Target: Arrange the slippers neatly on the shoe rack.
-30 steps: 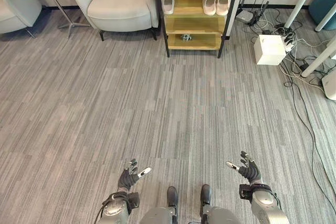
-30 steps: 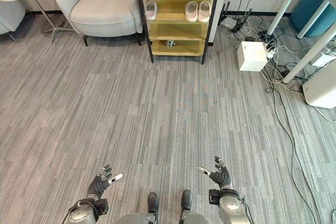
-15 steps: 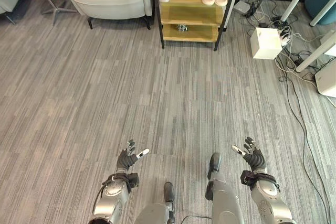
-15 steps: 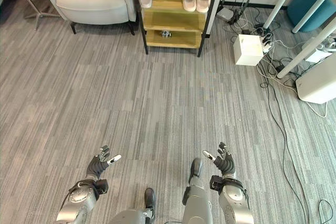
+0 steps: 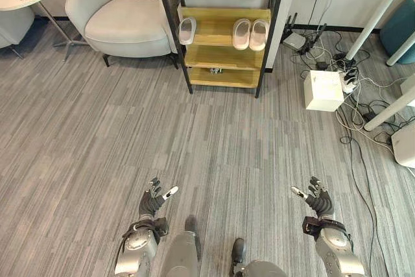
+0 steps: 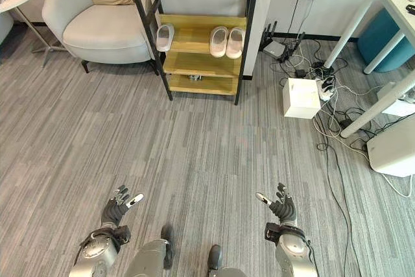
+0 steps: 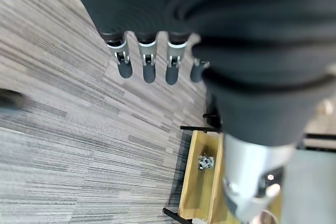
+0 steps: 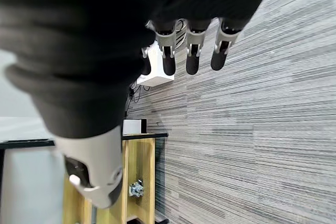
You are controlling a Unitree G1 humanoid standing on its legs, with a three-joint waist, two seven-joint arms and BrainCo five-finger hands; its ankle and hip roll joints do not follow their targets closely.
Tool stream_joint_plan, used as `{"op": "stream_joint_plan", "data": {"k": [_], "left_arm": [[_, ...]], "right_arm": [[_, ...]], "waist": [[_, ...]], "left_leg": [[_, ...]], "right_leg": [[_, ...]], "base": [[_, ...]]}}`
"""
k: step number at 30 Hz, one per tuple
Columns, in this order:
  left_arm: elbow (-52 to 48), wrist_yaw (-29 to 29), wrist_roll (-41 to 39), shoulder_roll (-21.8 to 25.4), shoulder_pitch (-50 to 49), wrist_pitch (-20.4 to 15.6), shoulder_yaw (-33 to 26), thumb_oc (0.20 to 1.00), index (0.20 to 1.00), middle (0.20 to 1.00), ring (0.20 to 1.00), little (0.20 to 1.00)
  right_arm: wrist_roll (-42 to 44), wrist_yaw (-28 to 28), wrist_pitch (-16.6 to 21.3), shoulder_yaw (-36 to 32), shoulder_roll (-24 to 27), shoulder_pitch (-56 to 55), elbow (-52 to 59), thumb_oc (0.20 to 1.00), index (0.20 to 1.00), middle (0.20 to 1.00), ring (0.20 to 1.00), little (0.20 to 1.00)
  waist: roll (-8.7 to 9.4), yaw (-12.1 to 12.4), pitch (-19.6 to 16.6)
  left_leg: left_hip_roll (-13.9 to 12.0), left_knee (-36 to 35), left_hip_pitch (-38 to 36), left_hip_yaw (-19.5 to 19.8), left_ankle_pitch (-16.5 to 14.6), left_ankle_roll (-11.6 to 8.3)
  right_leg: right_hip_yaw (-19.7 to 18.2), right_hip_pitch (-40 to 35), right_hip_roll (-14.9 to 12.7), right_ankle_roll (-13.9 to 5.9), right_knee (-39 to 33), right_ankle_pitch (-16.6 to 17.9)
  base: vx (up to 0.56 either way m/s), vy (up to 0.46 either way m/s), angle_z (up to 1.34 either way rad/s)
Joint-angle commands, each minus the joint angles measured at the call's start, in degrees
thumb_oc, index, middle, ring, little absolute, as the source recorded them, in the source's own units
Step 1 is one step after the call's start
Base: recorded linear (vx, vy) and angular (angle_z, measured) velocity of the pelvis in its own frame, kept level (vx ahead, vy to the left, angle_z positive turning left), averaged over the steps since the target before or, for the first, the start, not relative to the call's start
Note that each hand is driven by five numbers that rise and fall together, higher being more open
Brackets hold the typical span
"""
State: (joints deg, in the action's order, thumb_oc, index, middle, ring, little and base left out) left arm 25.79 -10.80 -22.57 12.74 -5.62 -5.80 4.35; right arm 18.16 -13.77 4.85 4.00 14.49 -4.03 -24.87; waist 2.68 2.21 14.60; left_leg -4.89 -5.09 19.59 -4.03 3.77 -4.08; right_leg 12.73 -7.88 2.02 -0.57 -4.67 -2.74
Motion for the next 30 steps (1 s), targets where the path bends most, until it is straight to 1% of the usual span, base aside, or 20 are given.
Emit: {"op": "stream_joint_plan", "data": {"k": [1,3,4,5,8,10,13,14,15,17,18,19,20,21,22,24,26,28,29,30], "left_arm": [[-2.15,-1.17,0.56,2.15,1.72,-2.15,0.55,1.000,1.000,1.000,1.000,1.000],[-2.56,-1.17,0.57,2.24,0.34,-2.22,-0.22,1.000,1.000,1.000,1.000,1.000],[-2.47,-0.98,0.87,2.43,0.02,-2.06,-0.30,1.000,1.000,1.000,1.000,1.000],[-2.72,-0.67,1.07,2.63,-0.95,-1.90,-0.65,1.000,1.000,1.000,1.000,1.000],[-2.83,-0.20,1.36,3.71,-1.27,-1.61,-0.62,1.000,1.000,1.000,1.000,1.000],[-3.03,0.02,1.29,4.57,-1.01,-1.38,-0.71,1.000,1.000,1.000,1.000,1.000],[-3.32,-0.23,1.73,5.38,-0.01,-1.36,-0.45,1.000,1.000,1.000,1.000,1.000],[-2.99,-0.35,1.92,5.60,0.36,-1.24,-0.42,1.000,1.000,1.000,1.000,1.000],[-2.98,-0.35,1.92,5.59,0.40,-1.25,-0.42,1.000,1.000,1.000,1.000,1.000],[-3.66,-0.67,1.86,5.65,0.72,-1.55,-0.56,1.000,1.000,1.000,1.000,1.000],[-3.67,-0.67,1.86,5.64,0.71,-1.54,-0.56,1.000,1.000,1.000,1.000,1.000],[-4.07,-0.46,1.81,5.59,1.06,-1.77,-0.33,1.000,1.000,1.000,1.000,1.000],[-4.08,-0.46,1.81,5.57,1.06,-1.76,-0.33,1.000,1.000,1.000,1.000,1.000],[-4.50,-0.24,1.79,5.55,1.25,-1.79,-0.13,1.000,1.000,1.000,1.000,1.000],[-4.79,0.02,2.17,5.59,1.85,-1.89,0.13,1.000,1.000,1.000,1.000,1.000],[-4.89,0.06,2.37,5.56,2.10,-1.89,0.15,1.000,1.000,1.000,1.000,1.000],[-4.73,0.01,3.23,5.56,2.94,-2.56,0.13,1.000,1.000,1.000,1.000,1.000],[-4.07,0.39,3.58,5.26,3.37,-2.75,0.34,1.000,1.000,1.000,1.000,1.000],[-3.86,0.70,3.33,4.73,2.33,-2.61,0.63,1.000,1.000,1.000,1.000,1.000],[-3.63,0.82,3.36,4.62,2.04,-2.50,0.71,1.000,1.000,1.000,1.000,1.000]], "right_arm": [[0.27,-1.88,2.00,-1.93,2.98,-1.88,4.11,1.000,1.000,1.000,1.000,1.000],[-0.12,-1.12,1.76,-1.61,2.43,-2.52,4.14,1.000,1.000,1.000,1.000,1.000],[-0.48,-1.03,1.63,-1.66,2.17,-2.84,4.13,1.000,1.000,1.000,1.000,1.000],[-0.88,-0.46,1.21,-1.59,1.57,-2.89,4.19,1.000,1.000,1.000,1.000,1.000],[-0.32,0.35,0.86,-1.46,0.03,-3.14,4.00,1.000,1.000,1.000,1.000,1.000],[-0.67,0.79,0.61,-1.12,-0.59,-3.33,3.86,1.000,1.000,1.000,1.000,1.000],[-1.68,1.00,0.33,-0.40,-0.99,-2.49,3.17,1.000,1.000,1.000,1.000,1.000],[-1.91,1.06,0.15,-0.14,-1.36,-2.21,3.30,1.000,1.000,1.000,1.000,1.000],[-1.91,1.06,0.15,-0.16,-1.35,-2.19,3.29,1.000,1.000,1.000,1.000,1.000],[-2.04,1.16,0.26,0.17,-1.99,-2.40,3.70,1.000,1.000,1.000,1.000,1.000],[-2.04,1.16,0.25,0.18,-1.98,-2.41,3.71,1.000,1.000,1.000,1.000,1.000],[-1.77,1.03,0.38,0.11,-2.05,-1.87,3.78,1.000,1.000,1.000,1.000,1.000],[-1.77,1.03,0.38,0.11,-2.02,-1.86,3.77,1.000,1.000,1.000,1.000,1.000],[-1.62,0.91,0.45,0.08,-1.93,-1.41,3.96,1.000,1.000,1.000,1.000,1.000],[-1.43,0.49,0.41,0.00,-1.90,-0.71,3.88,1.000,1.000,1.000,1.000,1.000],[-1.29,0.40,0.28,-0.06,-1.89,-0.60,3.92,1.000,1.000,1.000,1.000,1.000],[-1.01,0.39,0.28,-0.40,-2.00,-0.98,4.44,1.000,1.000,1.000,1.000,1.000],[-1.27,0.84,0.22,-0.39,-2.02,-1.54,3.99,1.000,1.000,1.000,1.000,1.000],[-0.92,1.59,0.48,-0.85,-1.59,-2.73,4.20,1.000,1.000,1.000,1.000,1.000],[-0.61,1.88,0.79,-0.95,-1.31,-3.17,4.07,1.000,1.000,1.000,1.000,1.000]], "waist": [[-1.18,1.71,1.10],[-1.22,2.20,-0.01],[-1.22,2.26,-0.38],[-0.24,2.69,-1.26],[1.90,3.06,-2.25],[2.84,3.08,-2.51],[3.31,2.40,-1.76],[3.11,1.94,-1.31],[2.97,2.05,-1.48],[1.51,0.66,-0.18],[1.52,0.58,-0.08],[0.63,0.18,0.31],[0.57,-0.04,0.67],[0.24,-0.30,0.98],[0.16,-1.14,1.55],[0.05,-1.53,1.85],[-0.22,-3.02,2.38],[0.25,-3.69,1.76],[0.13,-4.83,0.39],[-0.39,-5.02,0.13]], "left_leg": [[-2.20,0.63,-3.41,-2.71,3.84,-1.44],[-2.65,0.23,-4.49,-2.95,4.85,-1.35],[-2.95,0.74,-4.79,-3.19,6.64,-1.42],[-2.53,1.90,-5.58,-3.99,6.81,-0.75],[-1.12,5.23,-5.16,-4.76,4.73,0.53],[0.09,6.04,-5.30,-4.96,2.71,1.87],[2.04,5.86,-6.80,-5.59,0.18,4.00],[2.54,5.36,-8.32,-5.51,-0.75,4.60],[2.33,5.39,-8.06,-5.57,-0.67,4.57],[2.49,3.73,-12.46,-5.22,-2.30,5.10],[2.54,3.68,-12.59,-5.15,-2.30,5.10],[2.66,2.82,-15.06,-5.23,-3.59,4.97],[2.67,2.69,-15.52,-4.99,-3.63,4.91],[2.63,2.36,-16.86,-5.21,-4.35,4.67],[2.98,2.27,-18.83,-5.01,-5.62,4.09],[2.85,2.25,-19.91,-4.56,-6.33,3.65],[2.13,1.84,-23.74,-3.51,-8.71,2.31],[2.35,1.87,-25.67,-2.90,-10.21,1.78],[0.31,4.61,-28.49,-2.24,-13.02,0.78],[-1.35,7.80,-28.45,-2.00,-13.05,-0.14]], "right_leg": [[0.47,-2.03,-5.93,-5.07,0.11,-4.37],[-0.88,-2.97,-5.54,-5.50,0.47,-4.92],[-1.25,-3.98,-5.53,-5.58,0.44,-5.50],[-2.52,-4.59,-6.61,-6.09,0.77,-5.56],[-3.95,-3.75,-8.89,-7.43,3.47,-5.03],[-4.42,-1.32,-10.24,-8.49,8.12,-4.18],[-4.25,4.66,-12.41,-11.13,19.17,1.35],[-4.24,6.98,-13.08,-11.35,23.51,3.35],[-4.34,7.25,-12.88,-11.28,23.41,3.56],[-2.23,12.78,-13.69,-10.60,27.61,5.80],[-2.15,12.65,-13.74,-10.61,27.66,5.72],[0.65,14.54,-14.09,-9.49,23.97,3.43],[0.94,13.95,-14.10,-9.48,23.90,3.27],[2.50,14.79,-14.09,-8.93,20.58,2.31],[3.73,16.94,-14.48,-9.09,13.45,3.36],[3.68,17.00,-14.42,-9.55,9.92,4.57],[1.35,20.12,-14.94,-11.25,2.88,8.35],[-0.09,20.04,-15.06,-11.67,2.42,9.74],[-0.30,18.90,-14.11,-10.26,5.51,9.54],[-0.13,17.87,-13.04,-9.33,6.24,8.47]], "base": [[0.36,0.118,-0.23],[0.36,0.163,-0.22],[0.47,0.267,-0.37],[0.47,0.279,-0.60],[0.31,0.211,-0.40],[0.18,0.201,-0.03],[0.13,0.211,0.17],[0.10,0.140,0.06],[0.11,0.130,0.13],[0.16,0.123,0.30],[0.31,0.084,0.15],[0.20,0.015,0.21],[0.31,0.004,0.16],[0.30,-0.074,0.24],[0.30,-0.071,-0.02],[0.25,-0.101,0.00],[0.46,-0.225,0.16],[0.54,-0.279,0.31],[0.64,-0.387,0.61],[0.58,-0.392,0.77]]}}
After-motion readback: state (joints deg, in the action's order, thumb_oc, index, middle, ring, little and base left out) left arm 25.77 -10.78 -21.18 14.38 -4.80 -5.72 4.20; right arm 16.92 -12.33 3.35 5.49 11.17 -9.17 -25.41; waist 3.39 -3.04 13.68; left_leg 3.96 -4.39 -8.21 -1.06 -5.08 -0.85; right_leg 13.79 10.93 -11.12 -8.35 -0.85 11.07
